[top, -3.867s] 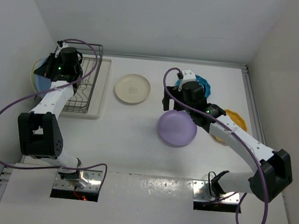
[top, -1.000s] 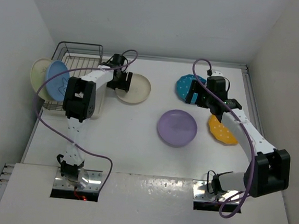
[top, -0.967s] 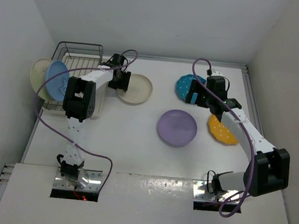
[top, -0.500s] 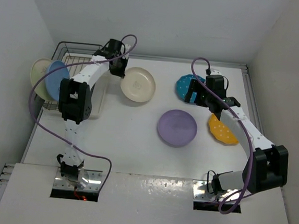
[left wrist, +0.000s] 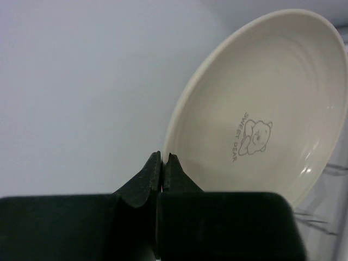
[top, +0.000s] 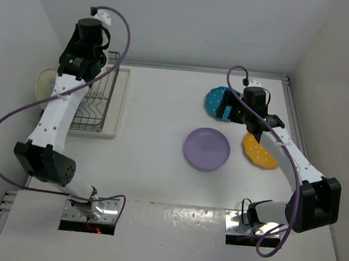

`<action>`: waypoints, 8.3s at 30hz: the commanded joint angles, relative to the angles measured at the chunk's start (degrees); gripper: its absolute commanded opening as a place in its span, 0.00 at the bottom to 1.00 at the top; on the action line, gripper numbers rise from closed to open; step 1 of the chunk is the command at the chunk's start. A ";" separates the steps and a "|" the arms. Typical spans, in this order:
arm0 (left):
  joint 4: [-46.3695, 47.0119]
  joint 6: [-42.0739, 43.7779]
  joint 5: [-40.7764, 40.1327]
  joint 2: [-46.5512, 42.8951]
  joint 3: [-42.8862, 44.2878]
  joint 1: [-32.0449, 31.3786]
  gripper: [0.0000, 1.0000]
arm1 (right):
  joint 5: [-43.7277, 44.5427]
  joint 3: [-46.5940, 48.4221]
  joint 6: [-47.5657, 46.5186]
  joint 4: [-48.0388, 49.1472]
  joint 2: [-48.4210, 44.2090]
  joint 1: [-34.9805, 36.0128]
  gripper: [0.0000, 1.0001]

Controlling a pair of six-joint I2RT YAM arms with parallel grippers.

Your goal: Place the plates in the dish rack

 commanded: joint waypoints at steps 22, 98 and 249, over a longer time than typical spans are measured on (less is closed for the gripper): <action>42.83 21.88 -22.10 -7.60 -36.93 8.51 0.00 | -0.38 7.68 1.13 -3.05 -1.73 1.39 1.00; -2.79 -23.57 61.77 38.10 -11.45 -28.58 0.40 | 1.11 -22.90 14.58 -9.99 -20.36 -26.38 1.00; -1.04 -15.84 70.37 20.25 -29.20 -22.15 1.00 | -5.74 -10.69 14.39 -7.45 19.09 8.59 0.00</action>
